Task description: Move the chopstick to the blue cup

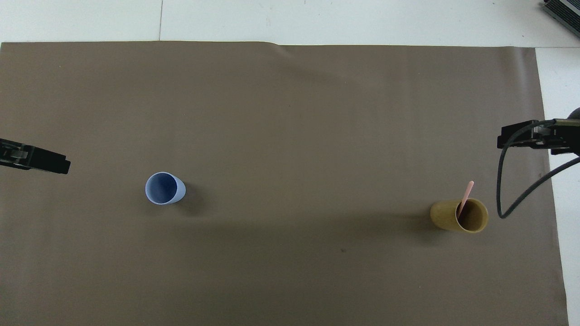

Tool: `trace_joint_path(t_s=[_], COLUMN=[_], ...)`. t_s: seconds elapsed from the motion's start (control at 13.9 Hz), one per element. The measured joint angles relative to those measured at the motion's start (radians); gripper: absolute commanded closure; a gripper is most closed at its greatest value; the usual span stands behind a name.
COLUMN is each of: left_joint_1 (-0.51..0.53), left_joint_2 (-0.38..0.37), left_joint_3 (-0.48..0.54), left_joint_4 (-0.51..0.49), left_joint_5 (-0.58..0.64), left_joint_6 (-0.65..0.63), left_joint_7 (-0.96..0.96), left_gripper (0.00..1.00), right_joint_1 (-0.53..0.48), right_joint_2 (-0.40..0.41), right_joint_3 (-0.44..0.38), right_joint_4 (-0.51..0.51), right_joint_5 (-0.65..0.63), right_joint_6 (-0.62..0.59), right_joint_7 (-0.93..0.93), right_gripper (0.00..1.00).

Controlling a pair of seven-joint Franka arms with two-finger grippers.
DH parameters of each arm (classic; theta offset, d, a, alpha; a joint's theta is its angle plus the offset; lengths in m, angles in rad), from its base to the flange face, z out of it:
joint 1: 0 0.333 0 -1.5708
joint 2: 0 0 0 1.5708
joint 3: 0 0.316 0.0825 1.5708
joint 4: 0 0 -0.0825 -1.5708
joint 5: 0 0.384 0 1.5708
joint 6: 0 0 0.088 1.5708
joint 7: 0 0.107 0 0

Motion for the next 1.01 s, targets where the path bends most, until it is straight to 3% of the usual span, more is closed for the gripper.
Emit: trace_joint_path(t_s=[0.29, 0.72, 1.01], left_joint_1=[0.010, 0.021, -0.025], left_joint_2=[0.007, 0.033, 0.062], left_joint_3=[0.003, -0.014, -0.022], left_joint_4=[-0.068, -0.398, -0.569], left_joint_5=[0.002, -0.048, -0.083], left_joint_6=[0.089, 0.446, 0.625], left_joint_7=[0.001, -0.067, -0.094], left_gripper=[0.00, 0.00, 0.00], right_joint_1=[0.000, -0.001, -0.002], right_joint_2=[-0.001, -0.002, -0.005], right_joint_3=[0.000, -0.001, -0.002], right_joint_4=[-0.001, -0.029, -0.131], right_joint_5=[0.000, 0.000, 0.000], right_joint_6=[0.000, 0.026, 0.141], right_joint_7=[0.000, 0.000, 0.000], right_gripper=[0.00, 0.00, 0.00])
